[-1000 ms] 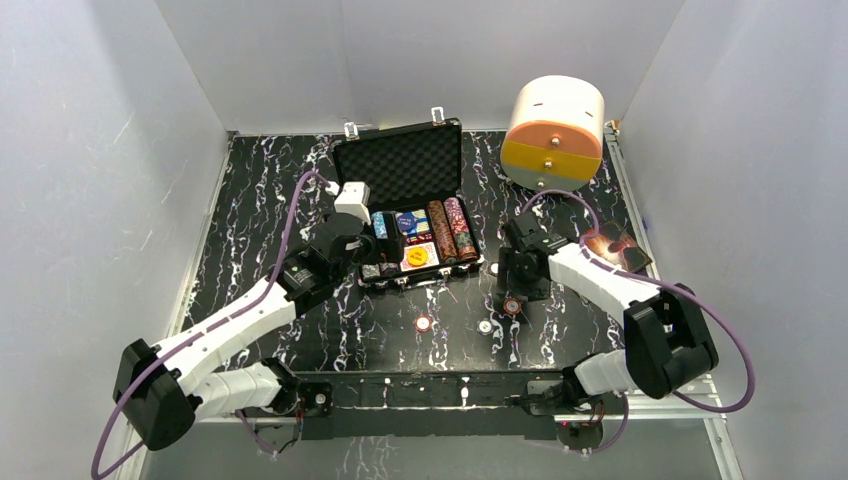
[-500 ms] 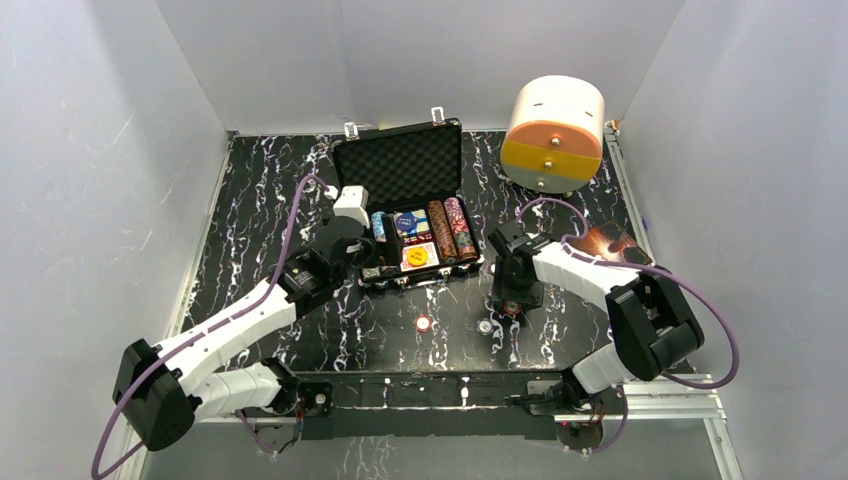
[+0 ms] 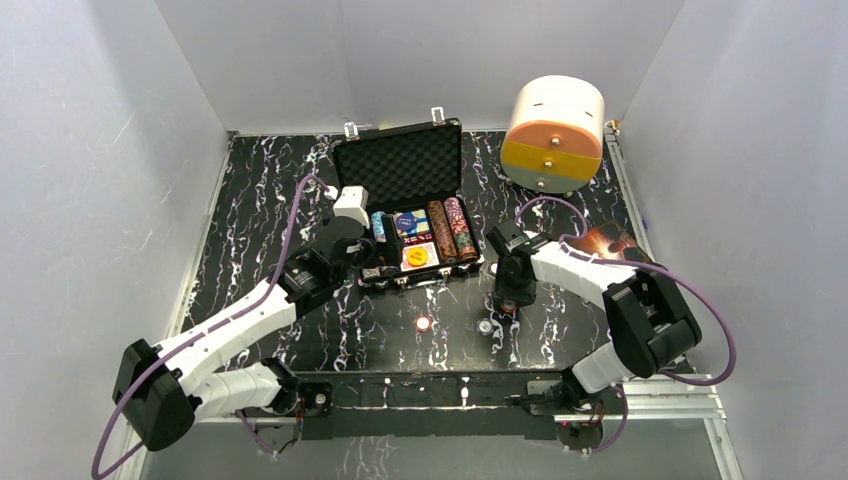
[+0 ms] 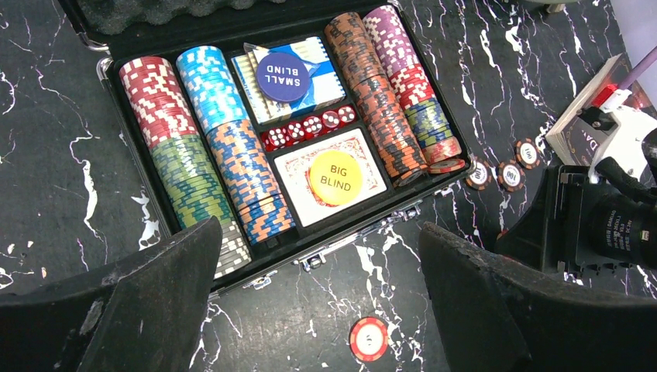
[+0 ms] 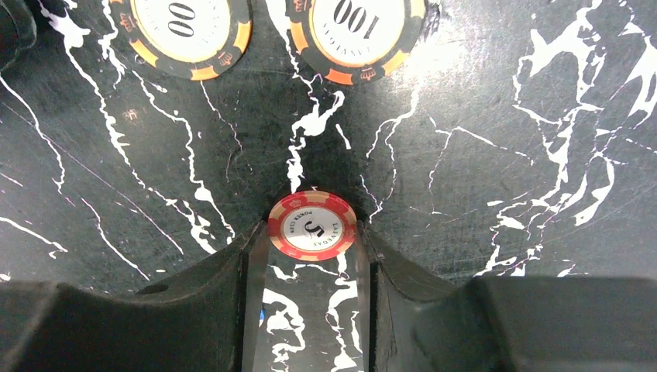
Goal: Pack up texas hold em set
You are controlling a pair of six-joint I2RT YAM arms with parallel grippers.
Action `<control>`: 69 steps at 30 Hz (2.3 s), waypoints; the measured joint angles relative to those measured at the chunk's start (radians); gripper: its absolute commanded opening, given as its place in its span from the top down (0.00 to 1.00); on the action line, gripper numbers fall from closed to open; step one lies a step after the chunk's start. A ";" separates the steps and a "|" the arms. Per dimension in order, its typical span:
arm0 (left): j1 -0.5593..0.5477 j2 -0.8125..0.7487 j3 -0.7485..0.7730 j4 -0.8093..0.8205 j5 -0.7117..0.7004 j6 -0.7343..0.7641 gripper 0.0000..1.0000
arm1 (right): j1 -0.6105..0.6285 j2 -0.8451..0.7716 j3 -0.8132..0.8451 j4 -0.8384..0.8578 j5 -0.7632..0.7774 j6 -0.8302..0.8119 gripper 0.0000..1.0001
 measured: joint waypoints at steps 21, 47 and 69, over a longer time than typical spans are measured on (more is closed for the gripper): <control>0.020 -0.068 0.066 -0.232 -0.290 -0.132 0.02 | 0.233 0.005 0.169 -0.022 0.013 0.050 0.53; 0.023 -0.235 0.151 -0.309 -0.483 -0.097 0.02 | -0.033 -0.010 0.083 -0.027 0.034 0.044 0.24; 0.023 -0.201 0.129 -0.312 -0.447 -0.115 0.02 | -0.105 -0.008 -0.015 0.033 0.002 0.027 0.42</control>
